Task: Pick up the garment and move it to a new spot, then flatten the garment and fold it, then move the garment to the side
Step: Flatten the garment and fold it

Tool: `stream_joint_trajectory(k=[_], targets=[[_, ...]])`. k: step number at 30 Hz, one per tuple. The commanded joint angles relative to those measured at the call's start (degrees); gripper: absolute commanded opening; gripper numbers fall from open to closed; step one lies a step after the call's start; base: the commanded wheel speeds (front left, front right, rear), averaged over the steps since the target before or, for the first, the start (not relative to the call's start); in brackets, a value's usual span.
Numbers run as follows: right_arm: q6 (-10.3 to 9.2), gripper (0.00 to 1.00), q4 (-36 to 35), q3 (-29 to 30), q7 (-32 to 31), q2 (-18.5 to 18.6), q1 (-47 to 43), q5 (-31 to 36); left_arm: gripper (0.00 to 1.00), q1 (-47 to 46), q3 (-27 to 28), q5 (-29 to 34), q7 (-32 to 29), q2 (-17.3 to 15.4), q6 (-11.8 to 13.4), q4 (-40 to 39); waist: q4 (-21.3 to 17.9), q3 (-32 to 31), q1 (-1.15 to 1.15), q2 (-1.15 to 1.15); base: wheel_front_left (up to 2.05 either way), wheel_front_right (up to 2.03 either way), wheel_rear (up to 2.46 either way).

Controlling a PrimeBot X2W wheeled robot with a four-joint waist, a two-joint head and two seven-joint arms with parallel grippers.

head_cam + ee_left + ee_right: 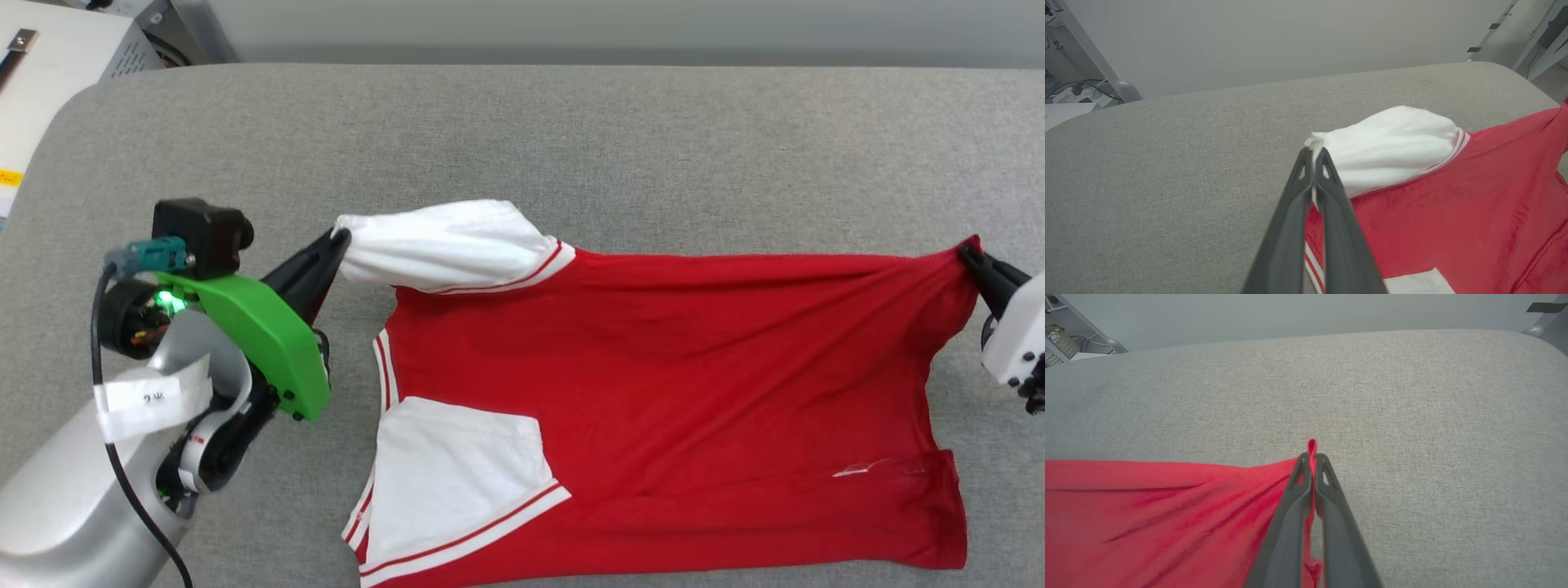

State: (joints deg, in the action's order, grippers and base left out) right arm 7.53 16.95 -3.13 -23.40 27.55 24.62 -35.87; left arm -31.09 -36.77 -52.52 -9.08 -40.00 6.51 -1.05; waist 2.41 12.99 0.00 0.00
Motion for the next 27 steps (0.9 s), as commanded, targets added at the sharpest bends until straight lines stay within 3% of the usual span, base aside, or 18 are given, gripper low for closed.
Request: stream_joint_trajectory(k=[1,15,27], targets=[[-0.04,0.00,-0.55,0.13,0.88,0.77,-2.00,-1.19,0.00,2.04,-0.03,-0.45,0.40,-0.57,0.78,-0.85,1.03,-1.43,0.00,0.00,0.00,0.00,0.00],[-0.04,0.00,-6.54,-6.06,6.04,8.58,-17.03,-10.51,0.00,17.81,-3.48,-2.49,0.63,-3.04,6.34,-9.50,3.46,-3.44,0.00,0.00,0.00,0.00,0.00],[-0.04,0.00,-11.40,-17.47,6.94,19.05,-20.85,-12.57,0.00,22.30,-8.29,-4.67,-2.56,-1.83,4.23,-4.72,3.74,-3.95,0.00,0.00,0.00,0.00,0.00]])
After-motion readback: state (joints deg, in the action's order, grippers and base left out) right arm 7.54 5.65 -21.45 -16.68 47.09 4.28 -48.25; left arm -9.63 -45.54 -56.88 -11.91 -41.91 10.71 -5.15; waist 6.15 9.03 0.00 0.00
